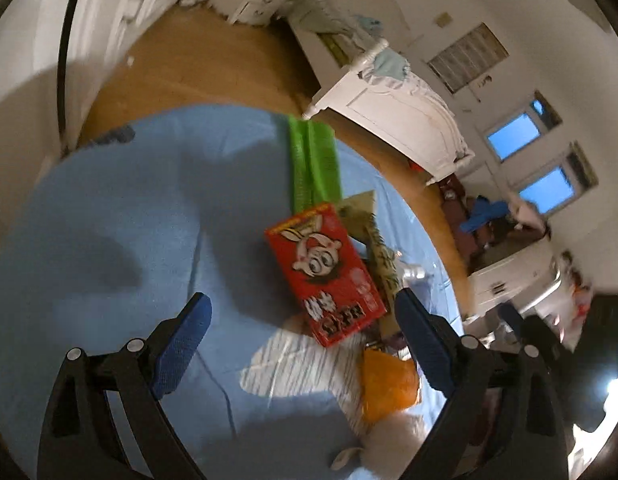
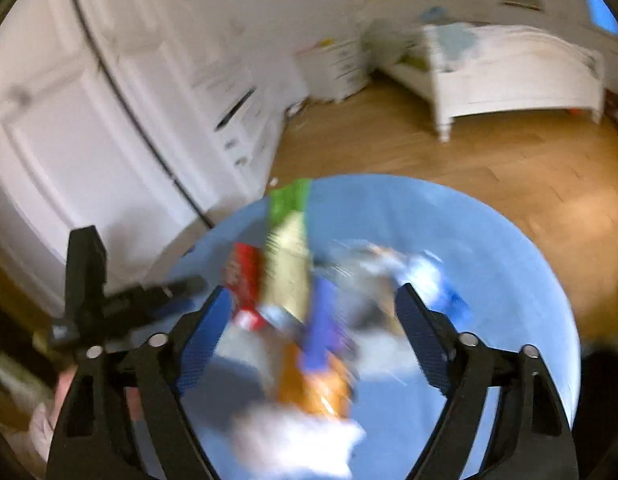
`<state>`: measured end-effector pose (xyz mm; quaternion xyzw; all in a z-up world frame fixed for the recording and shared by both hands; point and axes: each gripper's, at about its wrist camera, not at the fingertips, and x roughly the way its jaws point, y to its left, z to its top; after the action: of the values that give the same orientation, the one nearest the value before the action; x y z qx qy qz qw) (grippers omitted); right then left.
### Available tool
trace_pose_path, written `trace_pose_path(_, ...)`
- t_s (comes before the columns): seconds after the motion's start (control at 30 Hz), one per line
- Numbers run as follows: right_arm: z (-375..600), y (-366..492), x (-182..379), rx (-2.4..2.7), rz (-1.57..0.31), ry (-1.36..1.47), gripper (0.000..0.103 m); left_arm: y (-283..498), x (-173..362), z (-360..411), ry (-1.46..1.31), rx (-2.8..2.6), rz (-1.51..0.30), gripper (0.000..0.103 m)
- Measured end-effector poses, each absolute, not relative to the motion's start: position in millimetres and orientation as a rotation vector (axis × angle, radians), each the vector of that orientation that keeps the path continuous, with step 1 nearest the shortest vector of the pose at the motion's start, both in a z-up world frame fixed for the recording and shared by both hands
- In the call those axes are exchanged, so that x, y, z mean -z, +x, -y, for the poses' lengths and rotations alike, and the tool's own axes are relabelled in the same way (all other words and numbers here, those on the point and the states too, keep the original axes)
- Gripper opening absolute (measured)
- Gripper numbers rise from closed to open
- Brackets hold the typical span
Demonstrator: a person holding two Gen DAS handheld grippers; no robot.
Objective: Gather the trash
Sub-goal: 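Grasp a red milk carton with left tool while right grasps beige snack stick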
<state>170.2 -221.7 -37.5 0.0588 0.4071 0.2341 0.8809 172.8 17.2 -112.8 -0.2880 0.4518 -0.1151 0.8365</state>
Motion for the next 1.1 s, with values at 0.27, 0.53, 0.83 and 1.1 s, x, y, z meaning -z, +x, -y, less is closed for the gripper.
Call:
trace_pose_path(0.27, 137, 250, 82, -0.470, -1.120, -0.076, 0.061, 186, 123, -26, -0.608, 0.239, -0.994, 0.091)
trace_pose_path(0.53, 167, 242, 101, -0.430, -1.095, 0.023, 0.012, 195, 122, -17, -0.552, 0.224, -0.999, 0.092)
trace_pose_path(0.83, 222, 169, 64, -0.417, -0.855, 0.274, 0.012, 213, 123, 22, -0.349, 0.116, -0.974, 0.079)
trace_pose_path(1.1, 254, 111, 72, -0.478, -0.793, 0.370, 0.012, 178, 118, 2, -0.356, 0.208, -0.903, 0.053)
